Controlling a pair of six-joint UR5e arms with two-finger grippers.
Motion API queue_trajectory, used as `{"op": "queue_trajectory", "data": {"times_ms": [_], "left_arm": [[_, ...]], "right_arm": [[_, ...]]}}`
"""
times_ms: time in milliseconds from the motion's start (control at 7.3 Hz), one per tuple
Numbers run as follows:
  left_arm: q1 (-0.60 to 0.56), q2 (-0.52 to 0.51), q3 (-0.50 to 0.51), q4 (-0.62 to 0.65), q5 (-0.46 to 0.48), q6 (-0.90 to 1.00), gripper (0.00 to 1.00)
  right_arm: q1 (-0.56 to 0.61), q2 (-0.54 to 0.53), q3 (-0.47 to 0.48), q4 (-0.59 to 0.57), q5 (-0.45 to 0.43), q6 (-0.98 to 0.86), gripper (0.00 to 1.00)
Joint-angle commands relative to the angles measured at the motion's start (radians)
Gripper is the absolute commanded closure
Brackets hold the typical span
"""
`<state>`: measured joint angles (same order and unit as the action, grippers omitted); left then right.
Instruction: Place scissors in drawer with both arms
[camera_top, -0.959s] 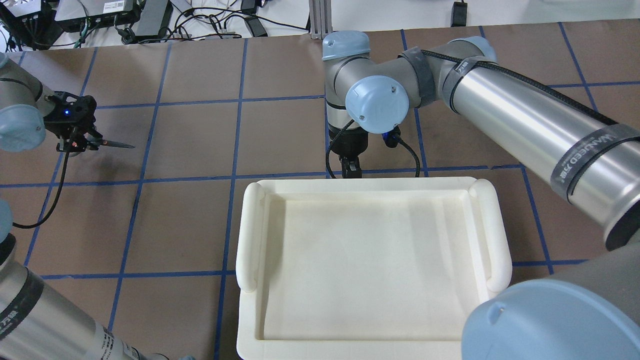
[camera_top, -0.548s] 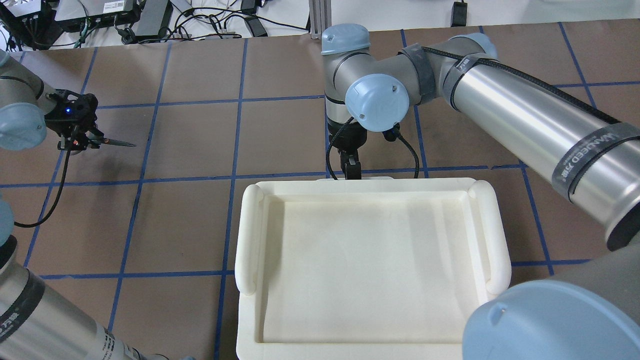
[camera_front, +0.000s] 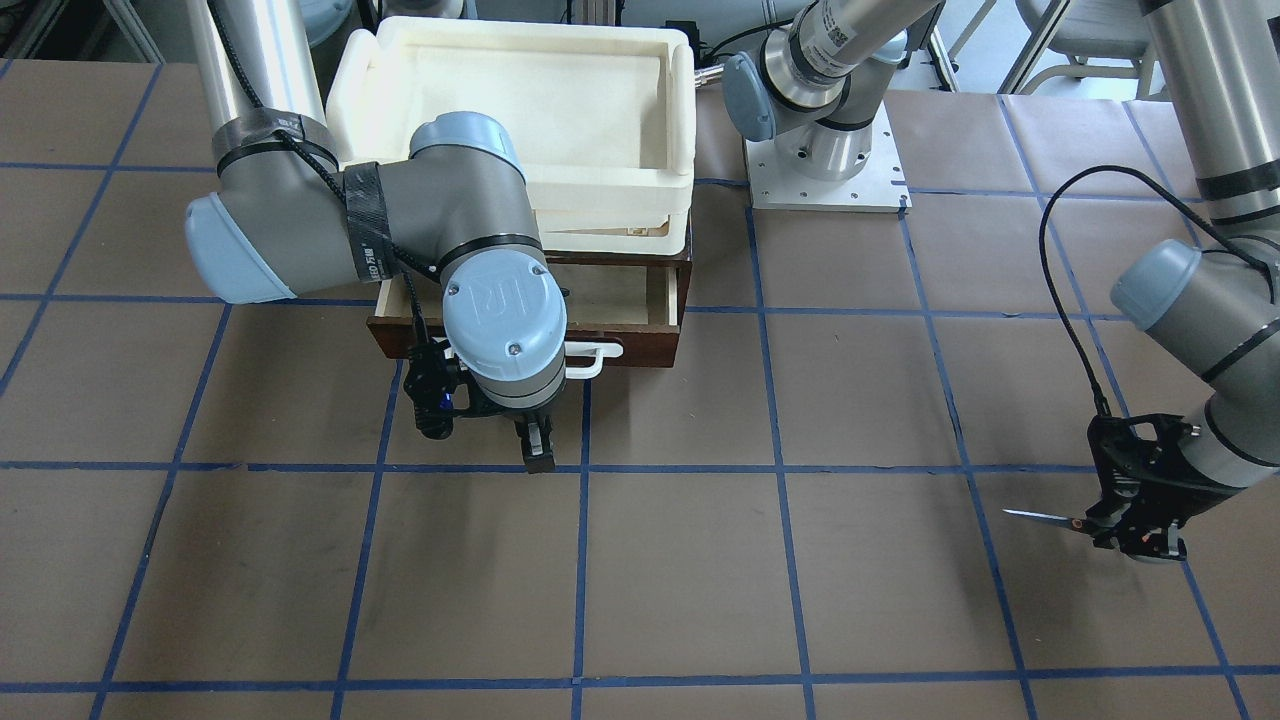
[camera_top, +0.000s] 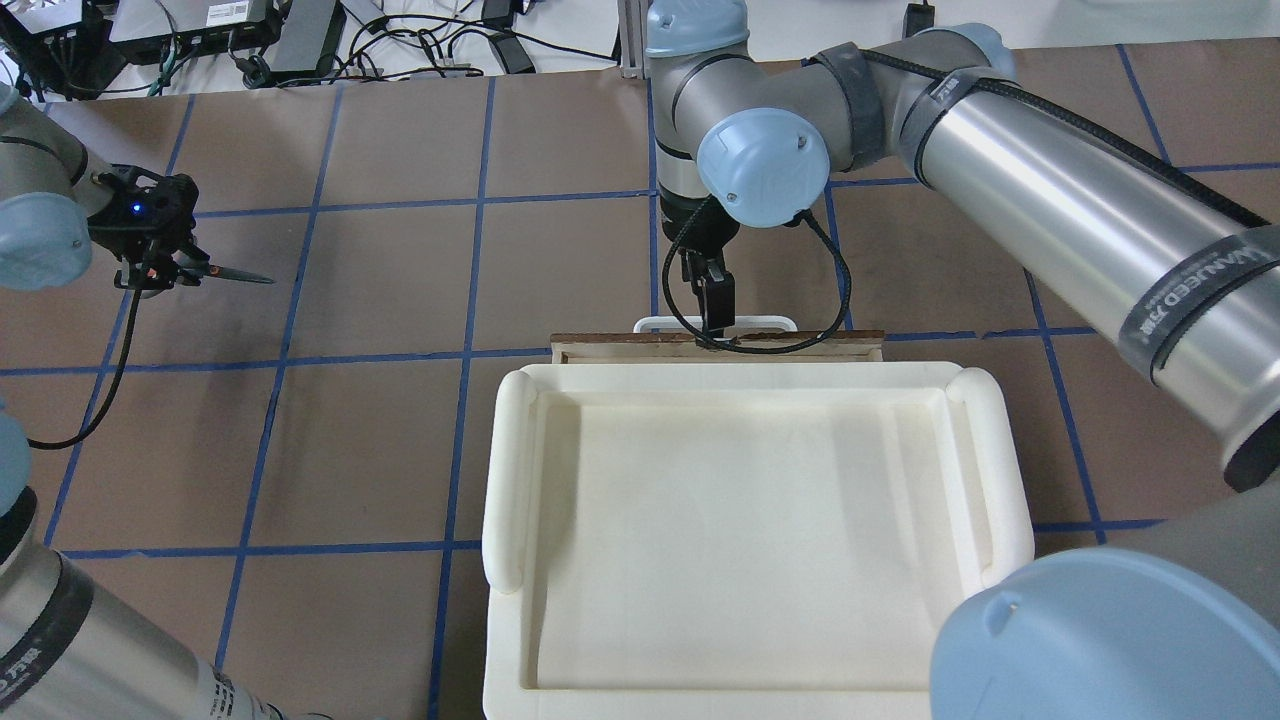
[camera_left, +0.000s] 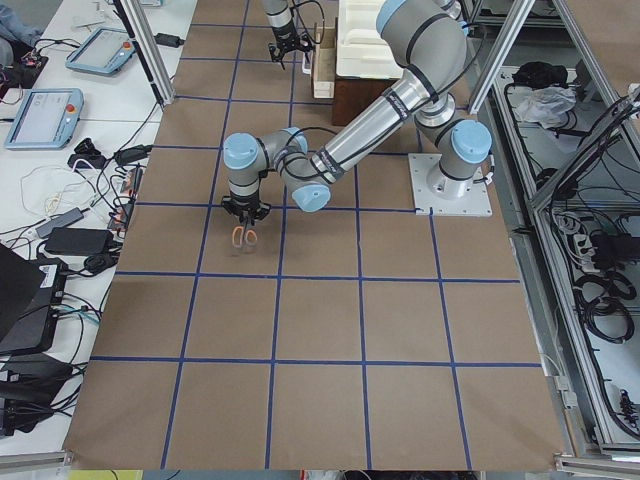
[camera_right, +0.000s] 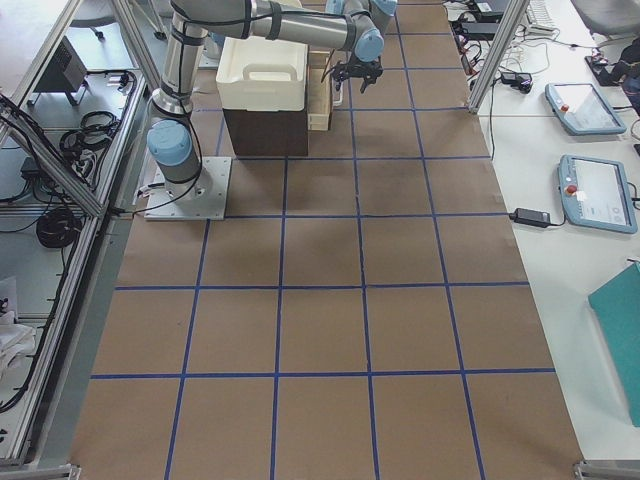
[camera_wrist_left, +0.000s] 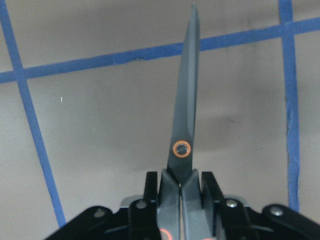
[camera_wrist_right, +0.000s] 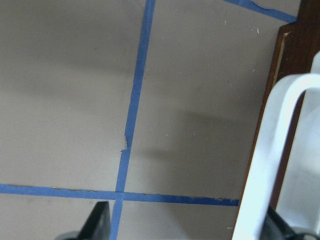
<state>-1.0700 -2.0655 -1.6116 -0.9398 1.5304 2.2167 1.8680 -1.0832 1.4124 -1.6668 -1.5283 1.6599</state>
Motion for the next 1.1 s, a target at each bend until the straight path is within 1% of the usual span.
{"op": "queue_trajectory", "data": {"times_ms": [0,137,274,411,685,959], "left_arm": [[-0.031,0.054,0.004,-0.081,0.007,0.000,1.00],[-0.054,0.079,0.012,-0.114,0.011,0.001,1.00],[-0.079,0.099,0.013,-0.114,0.058,0.009,1.00],[-0.097,0.119,0.013,-0.134,0.066,0.008,1.00],[-0.145,0.174,0.015,-0.233,0.068,-0.006,1.00],[-0.191,0.212,0.015,-0.310,0.070,-0.096,1.00]], "right_arm": [[-0.003,0.005,-0.010,-0.010,-0.015,-0.051,0.00],[-0.006,0.005,-0.013,-0.022,-0.016,-0.052,0.00],[-0.009,0.009,-0.027,-0.024,-0.013,-0.071,0.00],[-0.010,0.012,-0.029,-0.024,-0.013,-0.081,0.00],[-0.015,0.016,-0.029,-0.031,-0.012,-0.094,0.00],[-0.016,0.022,-0.030,-0.066,-0.004,-0.095,0.00]]}}
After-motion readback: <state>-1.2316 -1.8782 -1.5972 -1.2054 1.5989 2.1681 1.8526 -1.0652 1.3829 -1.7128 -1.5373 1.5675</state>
